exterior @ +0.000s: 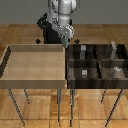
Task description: Place the milk carton into the appropriate compartment.
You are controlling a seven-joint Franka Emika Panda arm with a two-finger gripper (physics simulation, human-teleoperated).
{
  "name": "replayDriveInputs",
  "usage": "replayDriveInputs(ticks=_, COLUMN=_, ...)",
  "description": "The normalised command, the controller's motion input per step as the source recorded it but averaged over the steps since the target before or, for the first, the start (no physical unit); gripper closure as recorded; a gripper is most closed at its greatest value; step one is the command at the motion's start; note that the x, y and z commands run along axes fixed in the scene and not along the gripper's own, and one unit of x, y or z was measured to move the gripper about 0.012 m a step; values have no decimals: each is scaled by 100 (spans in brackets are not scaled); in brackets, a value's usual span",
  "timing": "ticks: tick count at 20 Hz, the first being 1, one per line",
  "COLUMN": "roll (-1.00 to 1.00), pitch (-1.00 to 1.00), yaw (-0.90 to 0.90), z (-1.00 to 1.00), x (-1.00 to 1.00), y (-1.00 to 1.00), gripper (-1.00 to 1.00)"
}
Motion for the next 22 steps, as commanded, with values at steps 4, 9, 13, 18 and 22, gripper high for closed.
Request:
replayDriveInputs(ticks=4, roll=0, pitch=0, yaw=0, z=0, x=0, y=100, gripper=100)
replayDriveInputs(ticks=9, roll=0, pitch=0, yaw=0, z=-7, x=0, y=80, gripper=100)
replayDriveInputs(ticks=13, roll=0, pitch=0, yaw=0, z=-100, x=0, y=0, gripper=100)
replayDriveInputs(ticks=18, roll=0, pitch=0, yaw=0, z=-80, x=0, y=0, gripper=100)
replayDriveInputs(ticks=22, roll=0, pitch=0, yaw=0, z=0, x=0, y=0, gripper=-100)
